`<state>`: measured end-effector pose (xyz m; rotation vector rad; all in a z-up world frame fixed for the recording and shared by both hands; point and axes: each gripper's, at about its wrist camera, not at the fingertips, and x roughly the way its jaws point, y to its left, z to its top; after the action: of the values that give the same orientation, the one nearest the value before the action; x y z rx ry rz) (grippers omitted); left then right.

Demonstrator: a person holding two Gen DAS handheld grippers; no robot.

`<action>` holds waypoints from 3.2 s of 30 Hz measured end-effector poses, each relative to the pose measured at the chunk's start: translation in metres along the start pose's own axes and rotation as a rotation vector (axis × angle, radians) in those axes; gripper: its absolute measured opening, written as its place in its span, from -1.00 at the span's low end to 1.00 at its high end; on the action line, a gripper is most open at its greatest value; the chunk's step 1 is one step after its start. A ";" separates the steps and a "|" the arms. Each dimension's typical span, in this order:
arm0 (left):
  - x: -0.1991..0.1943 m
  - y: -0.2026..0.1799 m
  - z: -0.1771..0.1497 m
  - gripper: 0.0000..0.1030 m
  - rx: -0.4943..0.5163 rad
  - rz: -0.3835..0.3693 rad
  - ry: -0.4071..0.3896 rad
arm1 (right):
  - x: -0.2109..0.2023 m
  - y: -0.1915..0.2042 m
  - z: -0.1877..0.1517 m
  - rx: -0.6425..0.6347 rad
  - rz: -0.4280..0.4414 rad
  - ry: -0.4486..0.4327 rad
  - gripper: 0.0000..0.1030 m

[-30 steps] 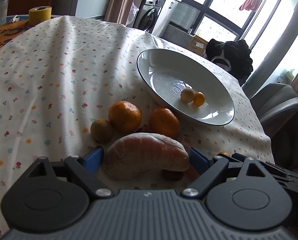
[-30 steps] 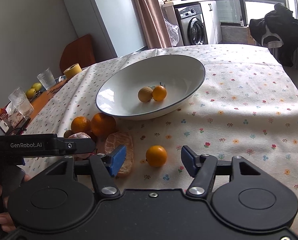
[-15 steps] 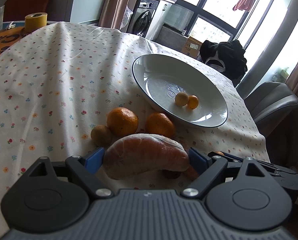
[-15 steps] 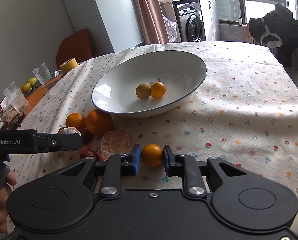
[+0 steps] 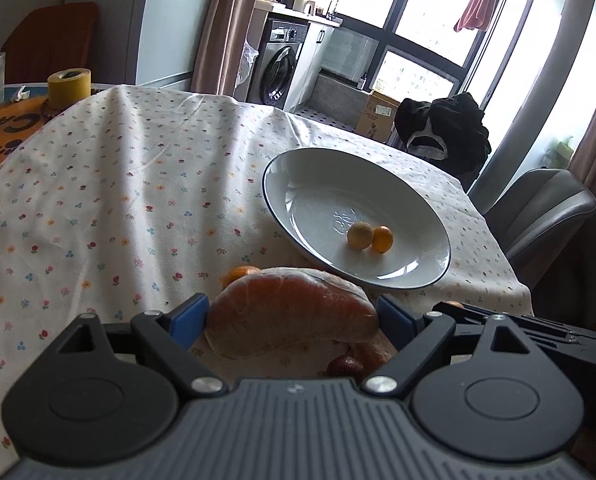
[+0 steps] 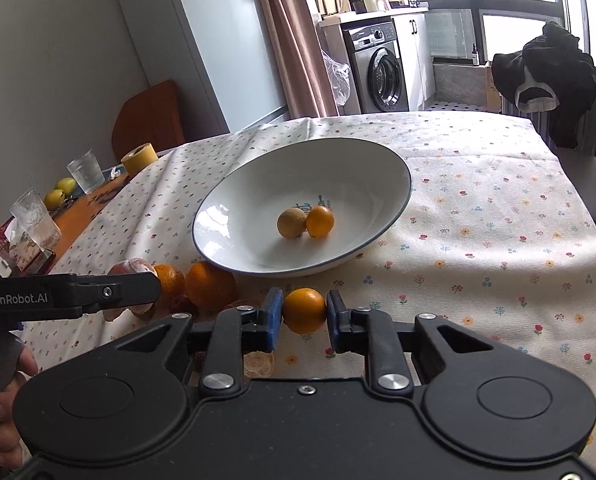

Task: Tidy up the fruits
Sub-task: 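Lower the orange into the bowl with the right tool while the left places the pomelo segment there, then open both tools and withdraw them from the bowl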

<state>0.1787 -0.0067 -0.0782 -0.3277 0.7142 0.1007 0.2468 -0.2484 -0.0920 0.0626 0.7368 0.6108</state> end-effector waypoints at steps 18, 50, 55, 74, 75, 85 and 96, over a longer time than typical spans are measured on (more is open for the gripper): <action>0.006 -0.012 0.029 0.73 0.087 0.015 -0.062 | -0.004 0.001 0.023 -0.001 -0.033 -0.043 -0.58; 0.071 -0.030 0.059 0.73 0.202 0.005 -0.007 | 0.039 -0.015 0.041 0.011 -0.055 -0.020 -0.41; 0.081 -0.036 0.060 0.74 0.217 -0.004 0.008 | 0.033 -0.021 0.040 0.028 -0.057 -0.032 -0.26; 0.053 -0.028 0.062 0.80 0.200 0.031 -0.026 | 0.013 -0.019 0.038 0.037 -0.071 -0.070 0.33; 0.050 -0.027 0.062 0.80 0.195 0.036 -0.023 | 0.012 -0.019 0.038 0.038 -0.067 -0.072 0.36; 0.030 -0.012 0.057 0.91 0.159 0.069 -0.039 | -0.004 -0.015 0.035 0.054 -0.036 -0.093 1.00; 0.007 -0.001 0.047 1.00 0.141 0.068 -0.060 | -0.010 -0.002 0.029 0.045 -0.014 -0.056 1.00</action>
<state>0.2138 0.0079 -0.0496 -0.1654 0.6689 0.1236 0.2606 -0.2507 -0.0644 0.1154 0.6960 0.5772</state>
